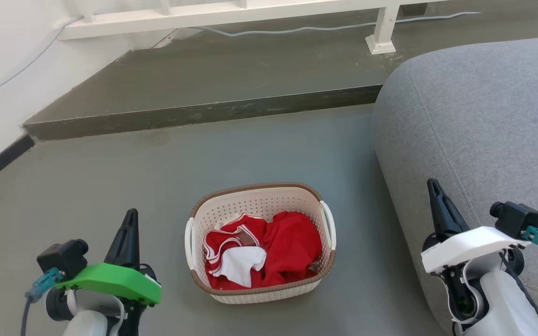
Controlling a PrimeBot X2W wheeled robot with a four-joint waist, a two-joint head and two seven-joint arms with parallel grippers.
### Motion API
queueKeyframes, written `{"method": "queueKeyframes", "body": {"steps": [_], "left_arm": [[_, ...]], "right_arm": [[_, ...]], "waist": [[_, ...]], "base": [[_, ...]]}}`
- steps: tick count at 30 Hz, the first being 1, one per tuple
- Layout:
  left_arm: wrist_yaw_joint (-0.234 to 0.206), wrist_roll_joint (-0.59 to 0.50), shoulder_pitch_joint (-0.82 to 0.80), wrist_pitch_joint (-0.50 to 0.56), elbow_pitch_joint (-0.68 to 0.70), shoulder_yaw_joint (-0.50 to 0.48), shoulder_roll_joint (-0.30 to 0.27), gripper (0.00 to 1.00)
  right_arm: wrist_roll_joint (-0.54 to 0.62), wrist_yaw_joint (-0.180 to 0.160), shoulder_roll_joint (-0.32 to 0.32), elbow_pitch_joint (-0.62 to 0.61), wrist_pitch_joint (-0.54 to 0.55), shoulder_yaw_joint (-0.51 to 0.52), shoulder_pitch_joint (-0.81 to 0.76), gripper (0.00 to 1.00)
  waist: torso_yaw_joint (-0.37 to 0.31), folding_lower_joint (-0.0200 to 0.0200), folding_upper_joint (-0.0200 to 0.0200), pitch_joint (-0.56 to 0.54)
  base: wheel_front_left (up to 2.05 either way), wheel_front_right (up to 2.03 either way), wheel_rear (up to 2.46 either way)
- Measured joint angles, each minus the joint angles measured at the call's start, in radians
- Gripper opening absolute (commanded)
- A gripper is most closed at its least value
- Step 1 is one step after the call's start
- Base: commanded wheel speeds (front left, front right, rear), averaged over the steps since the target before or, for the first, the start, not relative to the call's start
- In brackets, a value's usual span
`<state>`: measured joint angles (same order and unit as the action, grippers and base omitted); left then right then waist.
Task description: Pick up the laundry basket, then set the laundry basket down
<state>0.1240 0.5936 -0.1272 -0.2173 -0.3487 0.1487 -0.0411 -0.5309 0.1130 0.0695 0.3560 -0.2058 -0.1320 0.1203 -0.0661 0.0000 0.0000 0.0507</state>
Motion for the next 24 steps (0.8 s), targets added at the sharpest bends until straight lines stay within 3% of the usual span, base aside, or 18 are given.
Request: {"method": "queueKeyframes", "body": {"steps": [24], "left_arm": [[0.000, 0.282, 0.005, 0.094, 0.013, -0.059, 0.001, 0.00]], "right_arm": [[-0.300, 0.001, -0.007, -0.016, 0.095, 0.077, -0.001, 0.00]], "waist": [[0.019, 0.0000, 0.0000, -0.014]], "base": [[0.00, 0.00, 0.00]]}}
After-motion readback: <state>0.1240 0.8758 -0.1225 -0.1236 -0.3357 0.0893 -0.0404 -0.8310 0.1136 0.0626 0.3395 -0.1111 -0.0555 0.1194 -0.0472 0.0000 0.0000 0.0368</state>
